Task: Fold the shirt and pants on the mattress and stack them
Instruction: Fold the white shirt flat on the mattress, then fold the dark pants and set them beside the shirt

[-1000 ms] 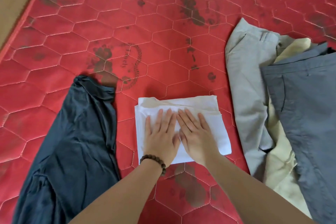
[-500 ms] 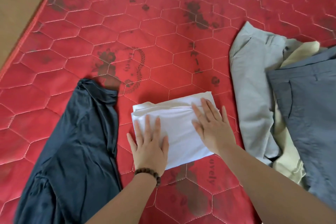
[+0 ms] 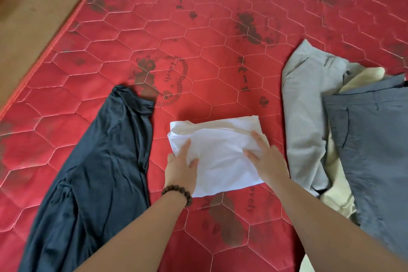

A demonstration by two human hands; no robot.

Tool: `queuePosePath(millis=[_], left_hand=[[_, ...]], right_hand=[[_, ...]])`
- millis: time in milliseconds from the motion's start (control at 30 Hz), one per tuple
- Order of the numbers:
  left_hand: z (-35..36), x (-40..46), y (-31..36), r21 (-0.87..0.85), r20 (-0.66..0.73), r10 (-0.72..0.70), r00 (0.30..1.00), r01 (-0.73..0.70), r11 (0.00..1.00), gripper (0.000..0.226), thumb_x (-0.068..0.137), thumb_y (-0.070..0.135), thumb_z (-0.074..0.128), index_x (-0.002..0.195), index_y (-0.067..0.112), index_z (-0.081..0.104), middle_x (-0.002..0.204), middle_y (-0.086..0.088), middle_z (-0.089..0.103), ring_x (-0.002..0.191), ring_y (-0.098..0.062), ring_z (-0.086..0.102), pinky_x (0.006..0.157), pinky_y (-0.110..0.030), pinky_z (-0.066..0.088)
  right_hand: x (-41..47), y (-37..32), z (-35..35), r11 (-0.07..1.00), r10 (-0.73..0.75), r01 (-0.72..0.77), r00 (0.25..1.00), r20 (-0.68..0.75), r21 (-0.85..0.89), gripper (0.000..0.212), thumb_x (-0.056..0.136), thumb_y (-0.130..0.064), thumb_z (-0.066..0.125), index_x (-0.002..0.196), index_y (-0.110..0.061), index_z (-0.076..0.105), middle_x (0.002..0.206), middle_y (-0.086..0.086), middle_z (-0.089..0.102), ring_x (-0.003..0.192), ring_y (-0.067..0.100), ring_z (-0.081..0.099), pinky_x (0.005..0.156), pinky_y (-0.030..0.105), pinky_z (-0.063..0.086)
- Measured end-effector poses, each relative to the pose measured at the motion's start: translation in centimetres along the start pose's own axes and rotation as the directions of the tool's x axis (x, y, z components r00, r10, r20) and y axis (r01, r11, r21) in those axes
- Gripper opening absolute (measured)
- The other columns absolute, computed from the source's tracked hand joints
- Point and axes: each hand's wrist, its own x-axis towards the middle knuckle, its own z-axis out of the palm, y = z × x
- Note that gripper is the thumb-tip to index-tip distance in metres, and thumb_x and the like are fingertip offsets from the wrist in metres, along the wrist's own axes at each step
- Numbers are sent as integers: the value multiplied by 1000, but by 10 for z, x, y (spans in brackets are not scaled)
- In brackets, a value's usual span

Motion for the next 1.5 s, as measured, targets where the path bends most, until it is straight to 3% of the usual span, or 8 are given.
queuePosePath(millis=[233,567,867,1033,1167,1267,1400,1500], left_hand=[[-54,-34,-6,144,17,100,995,-101,984,64,96,19,48,150,31,16,147,-3,28,100,-25,58,78,-29,46],[-247,3,-124,219,-64,209,976,-190,957,78,92,18,58,153,25,10,159,-4,16,132,-30,42,100,-36,38],[-398,101,-245,204,-120,212,970,-185,961,83,88,20,63,153,30,13,151,-8,32,117,-34,53,93,-36,41],[-414,130,-282,450,-216,32,976,70,891,81,87,38,57,152,25,11,159,-12,3,122,-39,44,95,-49,41],[-393,134,-287,606,-150,446,882,-275,747,63,79,22,67,137,5,48,148,-19,37,126,-40,45,99,-54,40],[-367,137,-283,602,42,590,807,-492,630,54,82,17,68,133,5,54,149,-17,38,138,-36,36,109,-56,34],[-350,155,-288,642,124,482,867,-441,628,64,92,43,42,151,23,26,161,-11,3,147,-34,-7,118,-56,4],[-348,172,-295,687,95,354,930,-319,653,79,83,69,27,150,40,-4,158,-11,-20,142,-38,-23,114,-57,-1]], right_hand=[[-55,-20,0,991,-95,88,993,69,105,44,95,-22,55,137,-34,49,119,-1,58,116,21,53,92,28,37],[-131,-227,56,930,-264,301,946,-187,209,41,98,-18,51,137,-30,51,113,-5,57,93,15,59,70,21,37],[-122,-410,162,919,-230,278,954,-195,278,42,99,-25,48,140,-33,45,110,-8,52,80,6,50,69,22,39],[-117,-426,204,982,-68,60,997,-39,-178,65,97,-42,45,153,-29,14,156,9,18,135,30,32,107,43,34],[-118,-445,223,882,-389,288,892,-232,-372,58,97,-34,41,150,-14,29,157,12,24,144,30,27,117,54,15],[-112,-463,237,787,-544,455,831,-120,-416,55,97,-32,28,148,-14,34,157,7,27,144,27,25,115,53,14],[-101,-464,262,647,-622,616,767,156,-449,54,100,-37,21,151,-21,24,159,1,21,147,25,13,115,51,6],[-83,-452,267,691,-539,541,828,157,-480,58,99,-52,8,153,-32,-1,161,-3,-4,148,21,-9,116,51,-4]])
